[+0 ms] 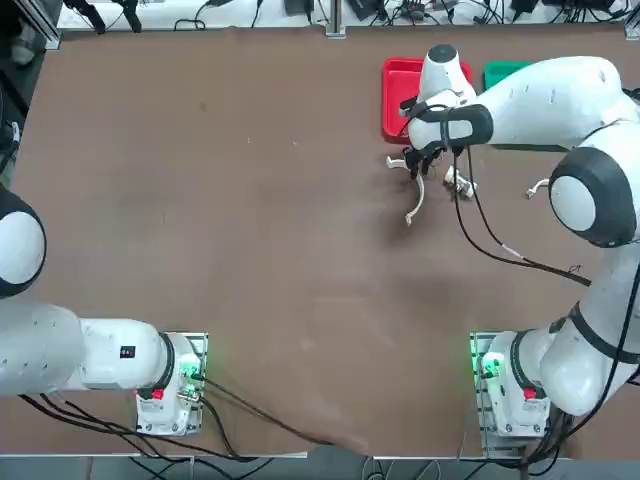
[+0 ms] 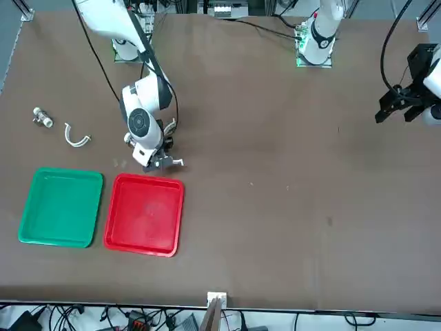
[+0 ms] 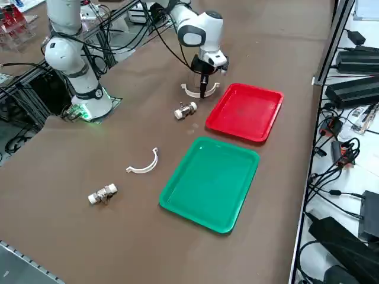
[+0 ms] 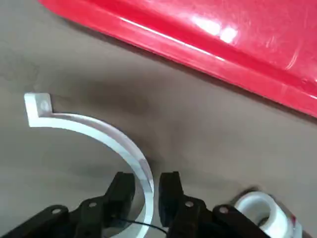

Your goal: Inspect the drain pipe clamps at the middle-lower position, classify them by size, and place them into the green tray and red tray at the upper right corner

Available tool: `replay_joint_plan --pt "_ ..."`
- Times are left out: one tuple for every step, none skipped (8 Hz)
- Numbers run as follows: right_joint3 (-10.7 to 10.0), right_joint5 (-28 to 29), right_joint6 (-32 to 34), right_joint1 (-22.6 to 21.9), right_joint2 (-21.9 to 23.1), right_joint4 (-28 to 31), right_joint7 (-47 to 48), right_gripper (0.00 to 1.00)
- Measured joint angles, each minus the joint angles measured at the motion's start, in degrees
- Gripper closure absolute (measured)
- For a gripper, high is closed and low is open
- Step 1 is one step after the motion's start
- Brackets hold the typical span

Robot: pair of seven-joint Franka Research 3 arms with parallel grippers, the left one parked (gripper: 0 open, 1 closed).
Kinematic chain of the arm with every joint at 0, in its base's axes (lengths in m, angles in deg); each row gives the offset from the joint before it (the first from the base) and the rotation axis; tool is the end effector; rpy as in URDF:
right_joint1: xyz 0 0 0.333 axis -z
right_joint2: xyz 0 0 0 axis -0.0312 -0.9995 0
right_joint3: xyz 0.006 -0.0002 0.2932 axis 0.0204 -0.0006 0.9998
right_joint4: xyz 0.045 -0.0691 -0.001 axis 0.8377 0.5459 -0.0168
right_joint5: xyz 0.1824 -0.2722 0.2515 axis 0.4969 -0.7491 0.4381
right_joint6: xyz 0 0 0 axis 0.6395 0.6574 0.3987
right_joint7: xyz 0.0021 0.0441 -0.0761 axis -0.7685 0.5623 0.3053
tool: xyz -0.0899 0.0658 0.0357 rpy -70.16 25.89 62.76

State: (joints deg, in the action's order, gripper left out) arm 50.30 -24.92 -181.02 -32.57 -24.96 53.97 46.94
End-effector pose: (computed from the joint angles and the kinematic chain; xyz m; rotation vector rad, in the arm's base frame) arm 0.5184 0.2516 0.1540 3.0405 0.4115 -0.2593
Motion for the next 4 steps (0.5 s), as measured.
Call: replay_joint_plan --pt "0.0 0.0 0.0 0.0 -0.47 -0.21 0.0 0.68" --pt "0.0 0.0 0.0 0.0 -0.86 -0.28 0.0 0.69" --pt "0.0 0.0 0.0 0.0 -1.2 -0.37 0.0 0.79" --pt "0.0 0.01 0.04 -0.01 -1.18 -0.63 0.0 0.93"
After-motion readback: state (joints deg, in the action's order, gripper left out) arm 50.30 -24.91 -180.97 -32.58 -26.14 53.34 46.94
